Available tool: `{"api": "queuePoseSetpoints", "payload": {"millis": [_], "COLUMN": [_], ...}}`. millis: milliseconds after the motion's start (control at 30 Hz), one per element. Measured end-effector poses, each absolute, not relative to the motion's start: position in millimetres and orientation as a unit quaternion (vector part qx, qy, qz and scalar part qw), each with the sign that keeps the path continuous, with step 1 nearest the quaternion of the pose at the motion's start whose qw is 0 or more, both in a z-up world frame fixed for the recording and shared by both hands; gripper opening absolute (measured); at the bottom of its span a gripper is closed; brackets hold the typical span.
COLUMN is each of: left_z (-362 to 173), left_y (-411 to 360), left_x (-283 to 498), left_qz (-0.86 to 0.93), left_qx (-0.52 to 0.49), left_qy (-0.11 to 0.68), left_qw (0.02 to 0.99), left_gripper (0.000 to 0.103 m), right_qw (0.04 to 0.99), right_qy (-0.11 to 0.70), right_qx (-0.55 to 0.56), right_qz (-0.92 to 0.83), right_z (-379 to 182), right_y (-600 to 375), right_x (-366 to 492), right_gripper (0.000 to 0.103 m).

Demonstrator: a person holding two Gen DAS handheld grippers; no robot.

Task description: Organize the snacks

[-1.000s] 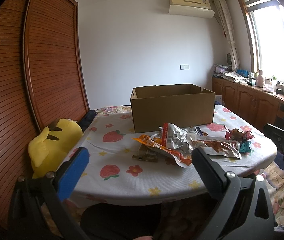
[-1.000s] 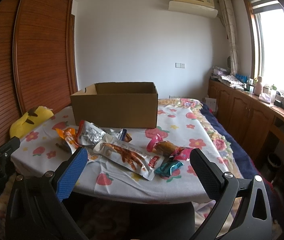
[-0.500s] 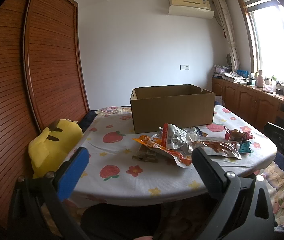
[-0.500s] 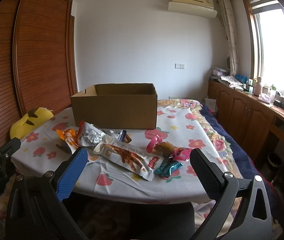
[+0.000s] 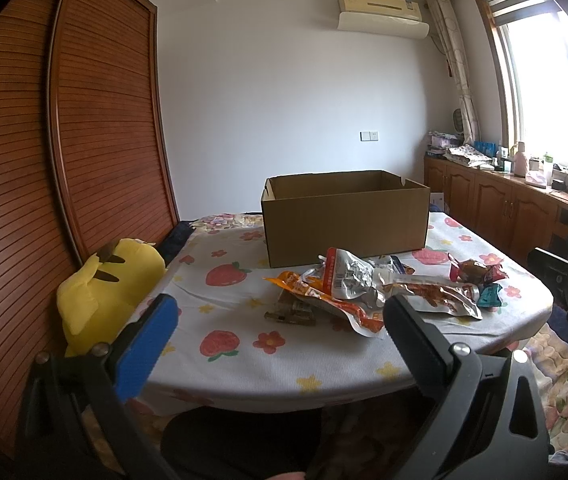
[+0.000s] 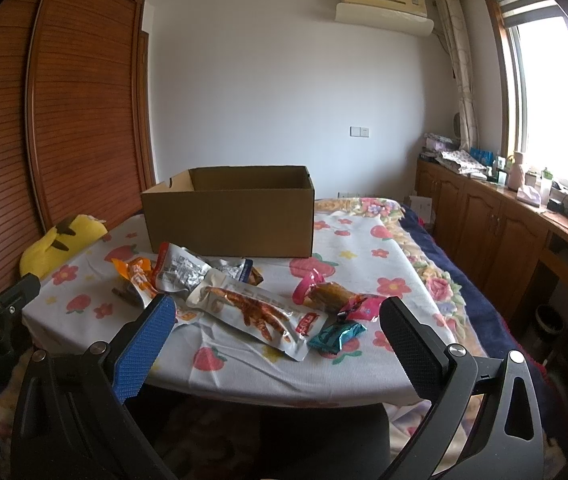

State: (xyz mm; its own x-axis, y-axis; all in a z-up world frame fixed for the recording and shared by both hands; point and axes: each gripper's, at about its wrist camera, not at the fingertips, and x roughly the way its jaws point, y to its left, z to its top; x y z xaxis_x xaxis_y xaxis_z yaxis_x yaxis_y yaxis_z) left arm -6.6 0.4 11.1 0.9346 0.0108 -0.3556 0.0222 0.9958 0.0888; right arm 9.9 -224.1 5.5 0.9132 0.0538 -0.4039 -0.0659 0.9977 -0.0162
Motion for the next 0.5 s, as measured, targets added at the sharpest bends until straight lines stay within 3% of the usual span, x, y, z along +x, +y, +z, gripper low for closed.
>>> {"api": "queuePoseSetpoints", "payload": {"millis": [500], "left_z": [6.1], "left_y": [-3.2], "left_x": [-4.0], "left_qz": [-0.01], "left_qx": [0.044], "left_qy": [0.192], "left_qw": [0.98], "left_gripper": [0.103], "right_qw": [0.976], "right_qy": [0.215], "right_qx": [-0.013], "right_qz": [0.031], "right_z": [3.4], "right_y": [-226.1], "right_x": [11.7], "right_gripper": [0.103]}}
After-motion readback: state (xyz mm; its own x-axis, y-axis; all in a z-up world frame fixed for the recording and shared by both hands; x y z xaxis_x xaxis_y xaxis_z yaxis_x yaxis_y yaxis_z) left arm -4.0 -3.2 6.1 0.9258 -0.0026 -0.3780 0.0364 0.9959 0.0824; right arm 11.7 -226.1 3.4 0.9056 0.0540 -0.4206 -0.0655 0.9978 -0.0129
